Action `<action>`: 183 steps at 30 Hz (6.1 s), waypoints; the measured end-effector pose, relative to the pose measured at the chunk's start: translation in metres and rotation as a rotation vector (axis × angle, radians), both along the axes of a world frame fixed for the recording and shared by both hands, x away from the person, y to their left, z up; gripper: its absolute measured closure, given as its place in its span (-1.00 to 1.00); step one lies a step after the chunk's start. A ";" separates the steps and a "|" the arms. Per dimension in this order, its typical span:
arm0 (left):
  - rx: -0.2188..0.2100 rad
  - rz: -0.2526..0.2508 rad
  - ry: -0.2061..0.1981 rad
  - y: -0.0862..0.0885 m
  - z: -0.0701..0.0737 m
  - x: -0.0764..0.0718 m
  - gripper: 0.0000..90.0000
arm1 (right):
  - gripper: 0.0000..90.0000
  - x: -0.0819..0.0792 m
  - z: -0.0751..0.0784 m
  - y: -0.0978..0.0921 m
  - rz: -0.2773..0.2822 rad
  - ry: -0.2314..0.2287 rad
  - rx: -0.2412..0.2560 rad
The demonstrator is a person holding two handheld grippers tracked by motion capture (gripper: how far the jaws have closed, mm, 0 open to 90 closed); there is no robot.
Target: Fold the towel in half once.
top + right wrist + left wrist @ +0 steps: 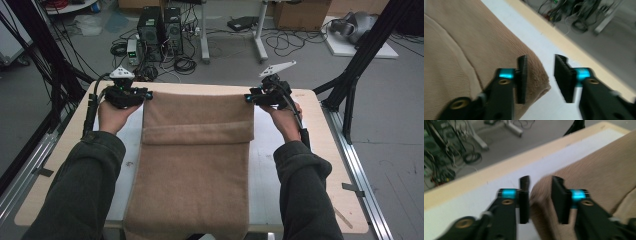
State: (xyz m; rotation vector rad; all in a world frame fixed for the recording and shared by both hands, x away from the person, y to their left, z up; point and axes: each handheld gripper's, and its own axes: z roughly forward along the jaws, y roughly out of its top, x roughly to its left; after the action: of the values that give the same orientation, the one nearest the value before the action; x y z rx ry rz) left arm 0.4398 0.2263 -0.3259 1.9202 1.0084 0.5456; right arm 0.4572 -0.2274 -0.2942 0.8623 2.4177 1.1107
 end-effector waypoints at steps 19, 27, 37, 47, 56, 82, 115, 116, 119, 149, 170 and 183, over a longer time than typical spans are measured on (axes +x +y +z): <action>0.085 -0.161 0.165 -0.009 -0.090 -0.049 0.22 | 0.17 -0.047 -0.118 0.003 0.063 0.233 -0.037; 0.094 -0.163 0.188 -0.009 -0.108 -0.052 0.66 | 0.67 -0.047 -0.133 0.005 0.062 0.244 -0.059; 0.062 -0.146 0.121 -0.002 -0.089 -0.062 0.91 | 0.85 -0.058 -0.112 0.005 0.096 0.186 -0.029; 0.015 -0.180 0.002 0.016 -0.058 -0.111 0.90 | 0.85 -0.111 -0.072 0.007 0.202 0.102 -0.018; 0.021 -0.285 0.002 0.033 -0.059 -0.207 0.90 | 0.85 -0.196 -0.069 0.009 0.354 0.096 0.009; 0.085 -0.006 0.087 0.005 -0.115 -0.079 -0.01 | -0.37 -0.065 -0.128 0.005 0.014 0.145 -0.041; 0.000 0.050 -0.012 -0.010 -0.014 0.007 0.24 | -0.04 0.014 -0.010 -0.011 -0.110 0.003 0.005; 0.002 0.048 -0.010 -0.008 -0.017 0.004 0.20 | -0.06 0.009 -0.015 -0.011 -0.101 0.008 -0.011; -0.008 0.025 0.013 0.001 -0.032 -0.012 0.13 | -0.13 -0.004 -0.031 -0.010 -0.078 0.054 -0.010; 0.091 -0.168 0.069 -0.003 -0.121 -0.119 0.54 | 0.41 -0.118 -0.143 0.005 0.157 0.163 -0.033; -0.015 -0.155 0.054 0.006 -0.095 -0.122 0.92 | 0.88 -0.107 -0.110 -0.005 0.171 0.158 0.036; -0.052 -0.185 0.031 0.012 -0.079 -0.162 0.93 | 0.88 -0.144 -0.087 -0.014 0.262 0.120 0.112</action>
State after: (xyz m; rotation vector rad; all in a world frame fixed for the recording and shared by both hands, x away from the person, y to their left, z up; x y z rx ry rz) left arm 0.2782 0.2386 -0.4046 1.9563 0.8446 0.3815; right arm 0.3134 -0.2410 -0.3809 0.6755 2.6470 1.3350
